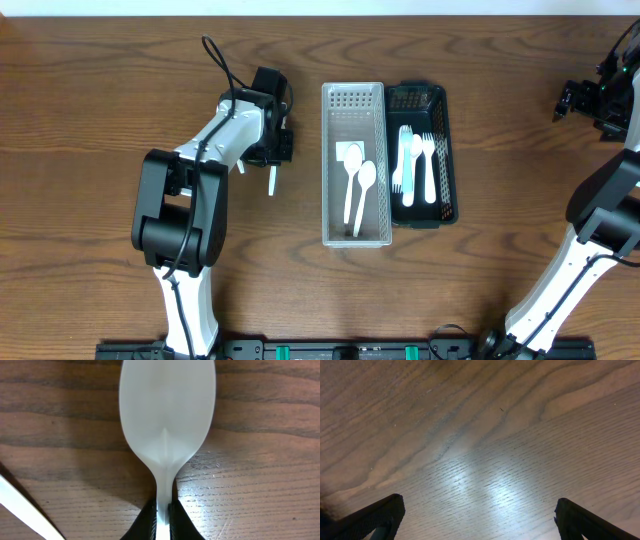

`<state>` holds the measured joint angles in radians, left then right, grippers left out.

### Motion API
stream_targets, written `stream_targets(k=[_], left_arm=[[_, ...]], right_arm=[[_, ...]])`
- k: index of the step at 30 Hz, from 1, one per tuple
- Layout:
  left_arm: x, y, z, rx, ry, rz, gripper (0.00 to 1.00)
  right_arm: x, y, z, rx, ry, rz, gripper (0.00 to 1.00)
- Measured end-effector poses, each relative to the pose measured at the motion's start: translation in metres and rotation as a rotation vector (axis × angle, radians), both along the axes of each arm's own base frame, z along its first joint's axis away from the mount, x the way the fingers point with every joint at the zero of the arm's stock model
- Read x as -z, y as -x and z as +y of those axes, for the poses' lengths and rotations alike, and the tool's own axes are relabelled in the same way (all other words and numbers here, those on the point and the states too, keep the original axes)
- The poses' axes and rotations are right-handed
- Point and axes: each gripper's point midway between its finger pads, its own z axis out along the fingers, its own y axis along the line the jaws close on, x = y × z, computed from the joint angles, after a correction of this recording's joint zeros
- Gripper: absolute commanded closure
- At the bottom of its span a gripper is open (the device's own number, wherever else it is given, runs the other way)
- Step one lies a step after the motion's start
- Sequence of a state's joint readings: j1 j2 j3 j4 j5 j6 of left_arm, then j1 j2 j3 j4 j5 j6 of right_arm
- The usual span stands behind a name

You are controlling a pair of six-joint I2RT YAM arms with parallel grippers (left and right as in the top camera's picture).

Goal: Pack container
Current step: 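Move the left gripper to the middle white spoon and grasp it, then carry the spoon into the white basket and release it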

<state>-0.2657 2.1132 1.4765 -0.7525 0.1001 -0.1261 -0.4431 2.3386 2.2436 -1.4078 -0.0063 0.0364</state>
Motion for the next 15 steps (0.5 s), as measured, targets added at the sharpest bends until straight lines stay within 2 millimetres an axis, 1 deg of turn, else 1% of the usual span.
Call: stream_targets(k=[5,9,12,14,15], left_arm=[[-0.001,-0.001,0.0,0.0,-0.002,-0.002,0.94],[-0.008,-0.009,-0.002,-0.001,0.004,-0.026,0.94],[-0.028,-0.021,-0.005,-0.003,0.02,-0.081,0.94],[-0.052,-0.03,-0.008,-0.005,0.037,-0.143,0.94],[-0.068,-0.035,-0.009,-0.006,0.048,-0.181,0.94]], right_arm=[[0.0,0.0,0.0,0.0,0.0,0.0,0.01],[0.0,0.0,0.0,0.0,0.0,0.0,0.01],[0.0,0.0,0.0,0.0,0.0,0.0,0.01],[0.0,0.0,0.0,0.0,0.0,0.0,0.01],[0.0,0.0,0.0,0.0,0.0,0.0,0.01]])
